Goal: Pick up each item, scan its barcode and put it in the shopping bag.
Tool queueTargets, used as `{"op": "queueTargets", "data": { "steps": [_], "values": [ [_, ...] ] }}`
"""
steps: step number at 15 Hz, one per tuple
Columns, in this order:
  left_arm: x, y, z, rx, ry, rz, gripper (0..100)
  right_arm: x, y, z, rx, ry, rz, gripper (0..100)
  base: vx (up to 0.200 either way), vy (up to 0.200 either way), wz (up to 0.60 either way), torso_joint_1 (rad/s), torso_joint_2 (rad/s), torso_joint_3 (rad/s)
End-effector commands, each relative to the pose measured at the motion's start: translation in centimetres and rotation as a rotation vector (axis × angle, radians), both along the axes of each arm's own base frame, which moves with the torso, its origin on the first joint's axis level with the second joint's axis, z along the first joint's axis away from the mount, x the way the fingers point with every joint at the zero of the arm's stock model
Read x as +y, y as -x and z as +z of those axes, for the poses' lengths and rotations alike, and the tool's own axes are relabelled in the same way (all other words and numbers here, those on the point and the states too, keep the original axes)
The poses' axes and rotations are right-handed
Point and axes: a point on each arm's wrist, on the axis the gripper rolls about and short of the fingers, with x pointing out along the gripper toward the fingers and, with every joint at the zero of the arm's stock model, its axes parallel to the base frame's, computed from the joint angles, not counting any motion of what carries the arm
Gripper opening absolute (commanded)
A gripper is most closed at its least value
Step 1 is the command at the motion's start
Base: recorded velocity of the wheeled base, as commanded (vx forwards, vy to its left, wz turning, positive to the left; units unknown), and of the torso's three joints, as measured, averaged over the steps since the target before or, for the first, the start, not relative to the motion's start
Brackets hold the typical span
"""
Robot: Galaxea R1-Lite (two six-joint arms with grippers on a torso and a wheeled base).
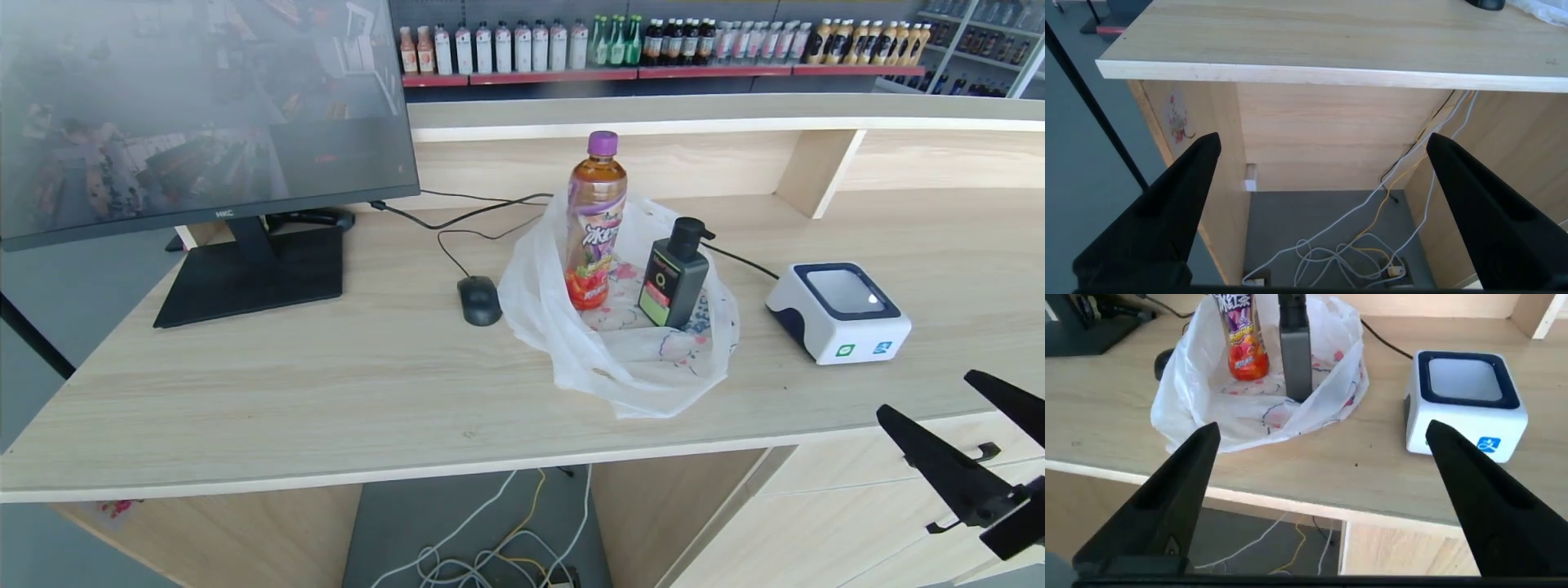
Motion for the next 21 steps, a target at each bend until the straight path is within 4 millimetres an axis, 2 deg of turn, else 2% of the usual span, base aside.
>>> {"op": "queueTargets", "data": {
  "steps": [1,4,6,10,14,16,17,19,21],
  "values": [
    [0.0,0.0,0.0,0.000,0.000,0.000,100,-1.4,4.1,-0.6,-0.004,-0.010,-0.002,100,0.000,0.000,0.00,0.000,0.00,0.000],
    [0.0,0.0,0.0,0.000,-0.002,0.001,100,-2.1,6.4,-2.4,0.072,0.024,-0.002,100,0.000,0.000,0.00,0.000,0.00,0.000],
    [0.0,0.0,0.0,0.000,0.000,0.000,100,-2.9,8.8,-4.6,0.128,0.060,-0.001,100,0.000,0.000,0.00,0.000,0.00,0.000],
    [0.0,0.0,0.0,0.000,0.000,0.001,100,-3.9,12.0,-8.3,0.135,0.068,-0.009,100,0.000,0.000,0.00,0.000,0.00,0.000],
    [0.0,0.0,0.0,0.000,0.000,0.001,100,-3.9,12.2,-8.5,0.123,0.067,-0.020,100,0.000,0.000,0.00,0.000,0.00,0.000],
    [0.0,0.0,0.0,0.000,0.000,0.001,100,-3.8,11.9,-8.4,0.178,0.077,-0.041,100,0.000,0.000,0.00,0.000,0.00,0.000],
    [0.0,0.0,0.0,0.000,0.000,0.001,100,-3.7,11.7,-8.4,0.206,0.083,-0.079,100,0.000,0.000,0.00,0.000,0.00,0.000],
    [0.0,0.0,0.0,0.000,0.000,0.000,100,-3.3,11.6,-8.4,0.234,0.043,-0.332,100,0.000,0.000,0.00,0.000,0.00,0.000],
    [0.0,0.0,0.0,0.000,0.000,0.001,100,-3.2,12.0,-8.5,0.191,0.011,-0.356,100,0.000,0.000,0.00,0.000,0.00,0.000]
  ]
}}
